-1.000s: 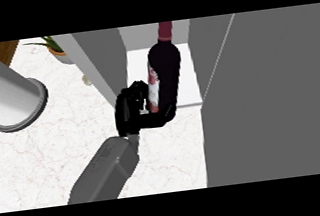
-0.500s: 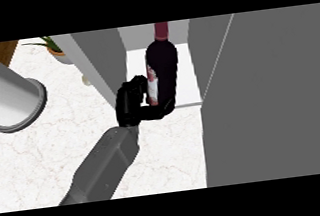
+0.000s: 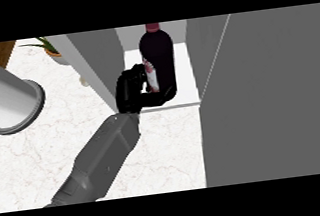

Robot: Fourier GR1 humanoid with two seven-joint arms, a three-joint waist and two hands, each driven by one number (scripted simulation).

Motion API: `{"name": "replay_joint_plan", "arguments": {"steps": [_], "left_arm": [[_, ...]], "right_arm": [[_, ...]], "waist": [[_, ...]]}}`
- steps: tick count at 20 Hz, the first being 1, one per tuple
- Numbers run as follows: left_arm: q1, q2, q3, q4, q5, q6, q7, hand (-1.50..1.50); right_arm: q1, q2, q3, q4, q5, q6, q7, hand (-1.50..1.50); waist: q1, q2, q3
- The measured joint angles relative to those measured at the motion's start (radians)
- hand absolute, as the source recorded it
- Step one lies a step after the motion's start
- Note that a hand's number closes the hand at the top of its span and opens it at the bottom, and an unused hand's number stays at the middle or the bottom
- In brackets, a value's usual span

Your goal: Pick up the wine, place it into the cabinet and close the cabinet

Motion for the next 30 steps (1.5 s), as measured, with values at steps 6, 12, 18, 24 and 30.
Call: {"name": "replay_joint_plan", "arguments": {"steps": [6,12,18,24,30], "left_arm": [[-0.075,0.0,0.001,0.075,0.057,-0.011,0.003,1.5],[-0.125,0.002,0.011,0.167,0.062,-0.019,0.012,1.5],[-0.141,0.0,0.013,0.225,0.079,-0.014,0.012,1.5],[-0.146,-0.001,0.047,0.275,0.085,-0.036,-0.053,1.5],[-0.152,-0.002,0.052,0.287,0.07,-0.054,-0.118,-1.5]], "right_arm": [[-0.003,-0.007,-0.016,0.032,-0.009,0.02,-0.031,-1.5],[0.015,0.006,0.004,0.024,0.006,0.027,-0.045,-1.5],[-0.03,0.003,0.01,0.031,0.005,0.011,-0.019,-1.5],[-0.016,0.015,0.035,0.021,0.027,0.01,-0.026,-1.5],[-0.038,0.011,0.038,0.022,0.046,-0.003,-0.012,-1.5]], "waist": [[-0.007,0.002,0.0],[-0.011,0.004,0.0],[-0.018,0.006,0.0],[-0.024,0.009,-0.001],[-0.023,0.015,-0.006]]}}
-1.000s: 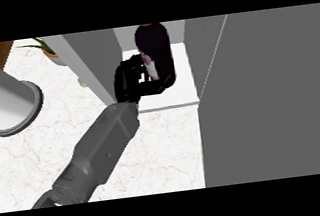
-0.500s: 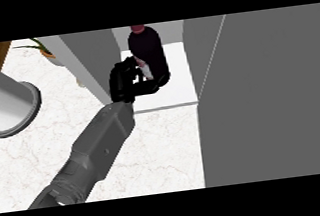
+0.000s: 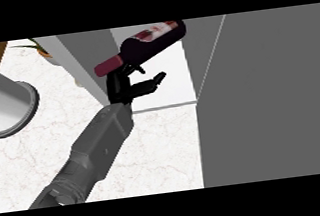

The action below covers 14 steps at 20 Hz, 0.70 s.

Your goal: Pick up the wine, place it into the cabinet and close the cabinet

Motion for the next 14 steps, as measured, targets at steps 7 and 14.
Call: {"name": "replay_joint_plan", "arguments": {"steps": [7,14], "left_arm": [[0.016,0.0,-0.013,-0.041,-0.026,-0.029,-0.04,-1.5],[0.072,0.001,-0.055,-0.154,-0.057,-0.002,-0.028,-1.5]], "right_arm": [[0.023,-0.008,-0.028,-0.001,-0.013,0.013,-0.026,-1.5],[0.008,-0.016,-0.039,0.002,-0.014,0.002,-0.006,-1.5]], "waist": [[0.012,0.002,-0.006],[0.038,-0.008,-0.004]]}}
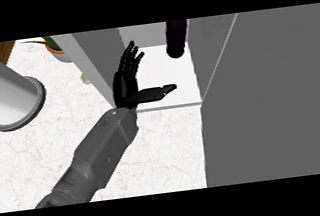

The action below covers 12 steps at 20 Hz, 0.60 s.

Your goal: Pick up the wine, place it into the cabinet and close the cabinet

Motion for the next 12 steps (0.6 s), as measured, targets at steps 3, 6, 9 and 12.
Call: {"name": "replay_joint_plan", "arguments": {"steps": [3,6,9,12], "left_arm": [[0.04,0.003,-0.02,-0.077,-0.02,0.036,0.015,-1.5],[0.114,0.022,-0.058,-0.206,-0.049,0.062,0.041,-1.5],[0.205,0.064,-0.111,-0.367,-0.081,0.09,0.092,-1.5],[0.287,0.137,-0.157,-0.567,-0.104,0.125,0.165,-1.5]], "right_arm": [[0.0,0.0,0.004,-0.014,-0.002,-0.007,0.019,-1.5],[0.012,-0.001,0.005,-0.04,-0.007,-0.012,0.037,-1.5],[0.017,0.005,0.015,-0.058,0.007,-0.024,0.05,-1.5],[0.033,0.01,0.019,-0.065,0.014,-0.022,0.041,-1.5]], "waist": [[0.013,-0.008,0.003],[0.027,-0.016,0.006],[0.038,-0.022,0.009],[0.046,-0.026,0.011]]}}
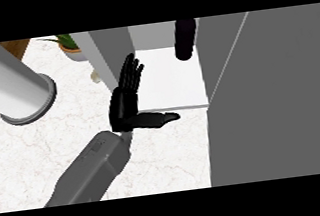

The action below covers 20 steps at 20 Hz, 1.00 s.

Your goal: Pick up the wine, place it into the cabinet and close the cabinet

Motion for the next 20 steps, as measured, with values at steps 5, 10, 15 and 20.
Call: {"name": "replay_joint_plan", "arguments": {"steps": [5,10,15,20], "left_arm": [[0.156,0.112,-0.051,-0.354,-0.038,0.097,0.098,-1.5],[0.275,0.198,-0.071,-0.628,-0.098,0.184,0.196,-1.5],[0.406,0.259,-0.085,-0.845,-0.153,0.239,0.238,-1.5],[0.51,0.32,-0.069,-0.965,-0.181,0.266,0.239,-1.5]], "right_arm": [[-0.017,-0.012,-0.012,-0.013,-0.025,-0.003,0.027,-1.5],[-0.004,0.009,0.037,-0.046,0.008,-0.012,0.036,-1.5],[-0.013,-0.022,0.036,-0.033,0.007,0.022,0.04,1.5],[-0.002,-0.098,0.077,-0.017,0.004,0.141,0.031,1.5]], "waist": [[-0.004,0.002,0.001],[-0.017,0.007,0.001],[-0.021,0.009,0.001],[-0.017,0.009,0.001]]}}
